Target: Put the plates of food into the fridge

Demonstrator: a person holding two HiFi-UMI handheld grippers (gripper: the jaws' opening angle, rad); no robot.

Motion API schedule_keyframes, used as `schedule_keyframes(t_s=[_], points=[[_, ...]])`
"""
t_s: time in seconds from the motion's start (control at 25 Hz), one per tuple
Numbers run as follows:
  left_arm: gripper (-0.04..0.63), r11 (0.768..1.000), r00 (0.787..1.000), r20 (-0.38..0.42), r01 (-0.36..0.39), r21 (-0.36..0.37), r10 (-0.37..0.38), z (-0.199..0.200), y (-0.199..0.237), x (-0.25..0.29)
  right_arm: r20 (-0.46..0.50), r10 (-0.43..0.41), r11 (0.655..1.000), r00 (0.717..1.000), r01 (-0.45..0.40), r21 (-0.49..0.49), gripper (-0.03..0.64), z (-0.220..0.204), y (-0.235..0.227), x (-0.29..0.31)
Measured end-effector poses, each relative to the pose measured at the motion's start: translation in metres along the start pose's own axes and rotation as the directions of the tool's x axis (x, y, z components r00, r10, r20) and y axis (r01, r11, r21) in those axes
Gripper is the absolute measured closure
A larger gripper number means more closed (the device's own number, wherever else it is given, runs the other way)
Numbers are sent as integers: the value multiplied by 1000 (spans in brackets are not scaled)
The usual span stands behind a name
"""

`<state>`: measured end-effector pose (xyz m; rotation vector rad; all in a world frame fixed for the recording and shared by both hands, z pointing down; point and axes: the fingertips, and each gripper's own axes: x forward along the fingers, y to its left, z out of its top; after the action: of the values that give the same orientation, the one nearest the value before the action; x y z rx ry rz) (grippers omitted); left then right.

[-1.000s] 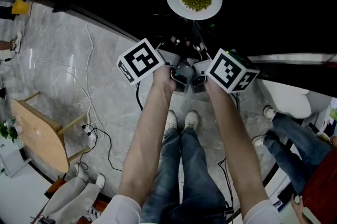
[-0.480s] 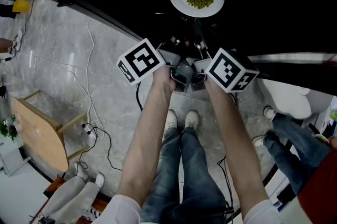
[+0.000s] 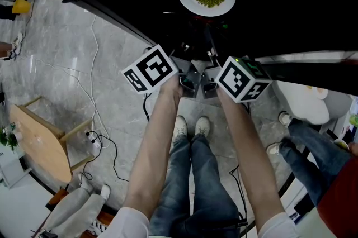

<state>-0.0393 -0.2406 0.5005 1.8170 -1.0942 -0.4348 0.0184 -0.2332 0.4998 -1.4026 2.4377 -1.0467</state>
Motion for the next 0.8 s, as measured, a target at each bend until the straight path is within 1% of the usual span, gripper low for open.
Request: schedule_keyframes(t_s=[0.08,0.2,0.36,0.44,0.48,0.52,0.6,0.64,0.68,0.72,0.76,0.8], points=[[589,997,999,13,-30,67,30,2,-1,-5,6,-7,1000,1000,7,-27,609,0,1,-5],[589,983,998,23,-57,175,54,3,-5,-11,12,-11,997,1000,12,-75,609,-1,5,-11],[589,952,997,28,-76,298,71,0,-11,-18,13,10,994,1000,-8,-108,609,-3,12,-18],[589,928,996,61,-88,362,71,4,-16,-26,21,6,991,1000,-3,-132,609,-4,15,-22],[589,908,994,83,-97,407,69,6,-19,-30,25,1,989,1000,2,-147,609,-4,15,-25],[589,882,992,103,-109,459,69,8,-22,-35,29,-4,987,1000,8,-159,609,-4,16,-28],[589,814,989,130,-130,566,68,6,-28,-42,41,-16,985,999,23,-169,609,-5,13,-34],[589,780,989,137,-133,611,61,4,-32,-45,49,-23,985,999,31,-170,609,-5,11,-37],[589,751,989,140,-129,647,50,2,-36,-48,56,-29,985,998,38,-170,609,-5,10,-39],[589,731,989,143,-123,672,35,0,-39,-50,61,-33,984,998,43,-172,609,-5,9,-42],[589,718,989,147,-119,686,23,-1,-43,-53,66,-35,983,997,46,-179,609,-4,10,-45],[589,711,988,154,-120,693,18,-1,-44,-56,73,-35,980,997,49,-190,609,-4,11,-48]])
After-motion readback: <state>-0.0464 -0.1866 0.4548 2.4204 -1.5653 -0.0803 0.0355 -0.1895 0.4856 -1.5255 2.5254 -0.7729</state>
